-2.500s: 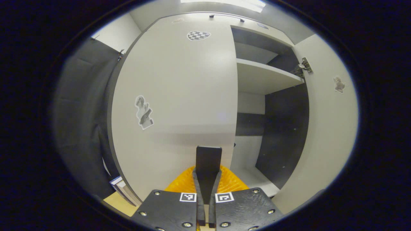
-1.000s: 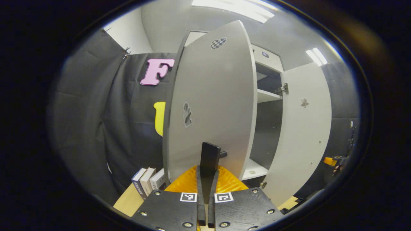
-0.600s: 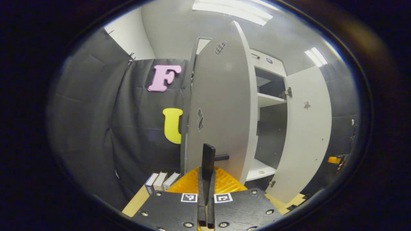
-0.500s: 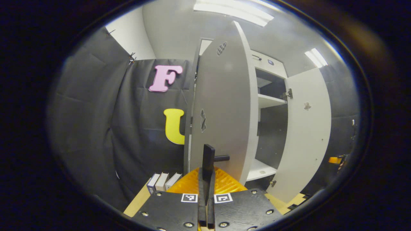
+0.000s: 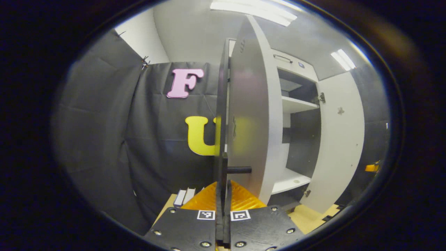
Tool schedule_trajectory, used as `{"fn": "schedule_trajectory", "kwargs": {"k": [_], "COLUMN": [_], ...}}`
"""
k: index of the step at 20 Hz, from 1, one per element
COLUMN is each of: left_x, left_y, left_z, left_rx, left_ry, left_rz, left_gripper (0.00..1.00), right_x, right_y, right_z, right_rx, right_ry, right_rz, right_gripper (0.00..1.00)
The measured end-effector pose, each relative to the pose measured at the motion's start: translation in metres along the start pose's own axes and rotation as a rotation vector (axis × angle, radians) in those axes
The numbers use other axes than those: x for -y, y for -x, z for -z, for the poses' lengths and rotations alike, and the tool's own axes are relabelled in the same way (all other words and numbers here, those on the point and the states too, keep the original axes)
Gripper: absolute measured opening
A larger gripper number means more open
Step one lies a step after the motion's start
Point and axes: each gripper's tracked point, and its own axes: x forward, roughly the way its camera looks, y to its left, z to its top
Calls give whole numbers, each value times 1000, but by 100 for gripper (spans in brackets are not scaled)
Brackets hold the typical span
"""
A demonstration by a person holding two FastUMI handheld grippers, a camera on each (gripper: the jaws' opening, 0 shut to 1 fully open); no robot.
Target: Open the right door of the double-door shoe cabinet with the right hand, and open the left door with the left hand.
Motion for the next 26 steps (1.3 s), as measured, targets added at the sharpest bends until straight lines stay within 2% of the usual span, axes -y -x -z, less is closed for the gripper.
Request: {"fn": "schedule_trajectory", "kwargs": {"k": [4, 7, 9, 11, 15, 19, 20, 22, 24, 26], "left_x": [-6, 3, 11, 18, 50, 77, 79, 88, 95, 99], "left_y": [10, 40, 59, 78, 109, 130, 135, 144, 145, 149], "left_z": [-10, -25, -36, -43, -37, -27, -23, -17, -13, -3], "left_rx": [19, 58, 94, 125, 124, 116, 110, 98, 95, 92], "left_ry": [1, 28, 22, -1, -4, -10, -8, 6, 28, 46], "left_rz": [-104, -132, -144, -178, -238, -311, -333, -341, -327, -324], "left_gripper": [1, 1, 1, 2, 1, 81, 87, 87, 91, 90], "right_x": [9, 19, 26, 22, 11, 2, 0, 2, -3, -9], "right_y": [-12, -21, -25, -27, -23, -15, -16, -14, -9, -4], "right_z": [-4, -19, -32, -43, -57, -59, -55, -43, -37, -31], "right_rx": [2, 31, 59, 79, 107, 119, 119, 109, 113, 117], "right_ry": [16, 25, 42, 42, 51, 48, 65, 106, 104, 90], "right_rz": [-53, -83, -98, -147, -253, -331, -337, -328, -322, -313], "right_gripper": [98, 100, 98, 100, 98, 98, 98, 98, 98, 98]}}
